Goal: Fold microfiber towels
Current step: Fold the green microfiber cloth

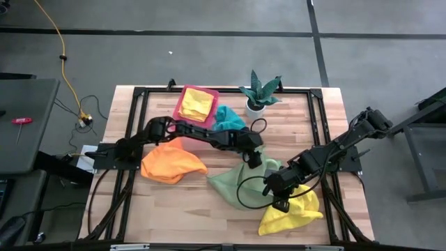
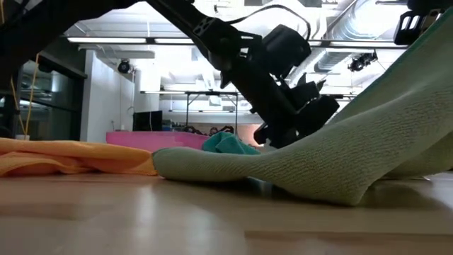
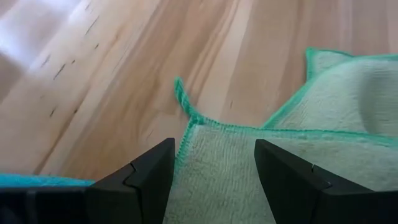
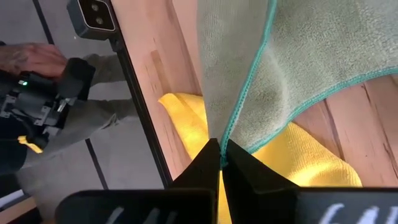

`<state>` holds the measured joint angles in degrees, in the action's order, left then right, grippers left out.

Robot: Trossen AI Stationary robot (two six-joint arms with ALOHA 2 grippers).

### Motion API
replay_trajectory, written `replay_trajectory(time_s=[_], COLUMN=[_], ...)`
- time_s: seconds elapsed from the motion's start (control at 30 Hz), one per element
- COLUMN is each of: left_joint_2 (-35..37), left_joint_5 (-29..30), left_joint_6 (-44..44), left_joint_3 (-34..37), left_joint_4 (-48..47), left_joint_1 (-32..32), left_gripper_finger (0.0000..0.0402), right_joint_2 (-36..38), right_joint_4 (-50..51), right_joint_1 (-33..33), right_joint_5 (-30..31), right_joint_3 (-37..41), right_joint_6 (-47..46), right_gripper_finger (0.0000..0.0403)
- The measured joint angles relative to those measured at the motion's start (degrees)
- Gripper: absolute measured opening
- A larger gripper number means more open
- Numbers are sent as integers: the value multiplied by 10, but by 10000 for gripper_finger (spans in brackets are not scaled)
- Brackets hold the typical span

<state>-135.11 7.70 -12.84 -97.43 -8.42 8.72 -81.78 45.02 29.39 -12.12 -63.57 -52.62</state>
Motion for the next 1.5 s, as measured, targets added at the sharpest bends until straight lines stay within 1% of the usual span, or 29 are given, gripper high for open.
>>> replay_trajectory(time_s=[0.17, 0.23, 0.27, 0.33, 0.43, 0.47, 0.5, 0.57, 0.7, 0.87, 0.93, 1.0, 1.07, 1.2, 1.3, 1.4, 1.5], left_joint_2=[-11, -12, -11, -9, 6, 11, 20, 47, 125, 233, 282, 326, 369, 452, 500, 541, 578], left_joint_5=[-11, -8, -7, -6, -13, -18, -19, -18, -10, -1, 6, 10, 10, 13, 44, 94, 141], left_joint_6=[14, 33, 40, 53, 68, 75, 78, 101, 146, 156, 156, 148, 133, 96, 71, 39, -1], left_joint_3=[-1, -2, -2, -2, 0, 1, 2, 3, 1, 1, 1, 1, 1, 1, 1, 4, 38], left_joint_4=[-15, -23, -27, -37, -63, -68, -77, -94, -151, -221, -245, -263, -285, -325, -349, -356, -344], left_joint_1=[-3, -6, -7, -10, -13, -13, -13, -9, 4, 22, 29, 34, 39, 41, 33, 16, -8], left_gripper_finger=[208, 199, 187, 146, 48, 25, 16, 15, 4, 2, 2, 2, 1, 1, 1, 0, 0], right_joint_2=[0, 0, 0, 0, 0, 0, 0, 0, 3, 40, 67, 94, 122, 170, 197, 214, 216], right_joint_4=[-2, -2, -2, -2, -3, -3, -2, -3, -1, 2, 7, 10, 9, 9, 8, 7, 7], right_joint_1=[0, 0, 0, 0, 0, 0, -1, -1, -1, -6, -10, -16, -25, -48, -69, -94, -119], right_joint_5=[1, 1, 1, 2, 4, 6, 10, 15, 22, 39, 64, 102, 138, 189, 234, 270, 286], right_joint_3=[0, 0, 0, 0, 0, 0, 0, 0, 0, 0, -3, -11, -17, -34, -53, -77, -107], right_joint_6=[1, 1, 1, 5, 15, 18, 20, 27, 46, 49, 49, 52, 58, 85, 111, 141, 178], right_gripper_finger=[0, 0, 0, 0, 0, 0, 0, 0, 0, 0, 0, 0, 0, 0, 0, 0, 0])
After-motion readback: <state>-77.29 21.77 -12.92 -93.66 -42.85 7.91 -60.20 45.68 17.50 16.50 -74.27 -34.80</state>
